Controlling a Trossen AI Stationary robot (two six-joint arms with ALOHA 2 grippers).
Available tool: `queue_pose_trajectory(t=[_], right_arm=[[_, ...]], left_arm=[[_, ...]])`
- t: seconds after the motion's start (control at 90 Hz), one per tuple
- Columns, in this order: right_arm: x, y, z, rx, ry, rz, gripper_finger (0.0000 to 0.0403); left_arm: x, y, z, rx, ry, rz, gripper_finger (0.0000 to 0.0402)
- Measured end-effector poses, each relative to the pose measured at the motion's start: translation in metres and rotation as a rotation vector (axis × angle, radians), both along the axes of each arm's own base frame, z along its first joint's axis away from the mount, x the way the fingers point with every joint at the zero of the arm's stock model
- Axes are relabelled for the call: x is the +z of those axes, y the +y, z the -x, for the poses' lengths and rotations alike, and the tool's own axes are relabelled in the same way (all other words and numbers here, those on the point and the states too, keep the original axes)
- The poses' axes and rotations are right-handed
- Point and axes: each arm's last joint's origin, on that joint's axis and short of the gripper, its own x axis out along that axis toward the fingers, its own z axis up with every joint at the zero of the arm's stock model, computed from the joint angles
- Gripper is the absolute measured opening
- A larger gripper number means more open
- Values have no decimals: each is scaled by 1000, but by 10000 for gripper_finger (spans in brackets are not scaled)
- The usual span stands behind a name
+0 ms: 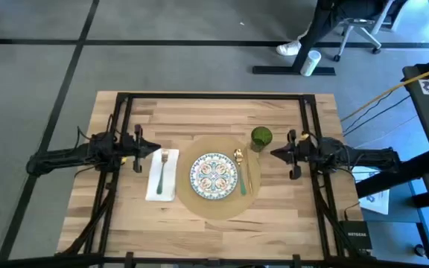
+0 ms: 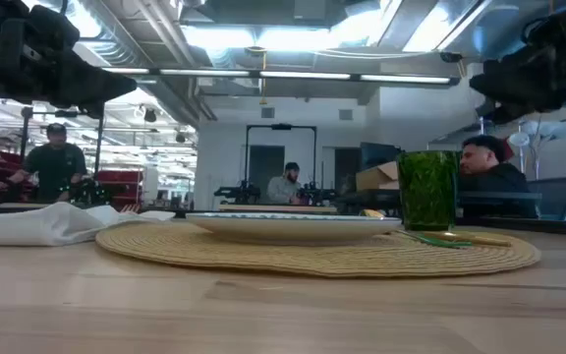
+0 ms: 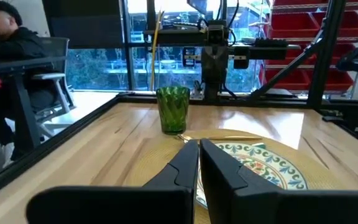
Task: Set table place
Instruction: Return to Home Position
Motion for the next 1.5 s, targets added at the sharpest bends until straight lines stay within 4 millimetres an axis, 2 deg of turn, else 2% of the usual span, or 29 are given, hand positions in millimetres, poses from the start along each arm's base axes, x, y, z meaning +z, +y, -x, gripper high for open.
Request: queue_pose_trajectory(t=[0.644,1.078,1.5], right_arm=[[0,0,0,0,0,-29,0],[0,0,0,1,0,-29,0],[0,0,0,1,0,-29,0]], left_arm=[[8,-1,1,-36,-82,-60,0],[6,-1,0,-38,-69,43,0],[5,0,0,2,-67,50,0]])
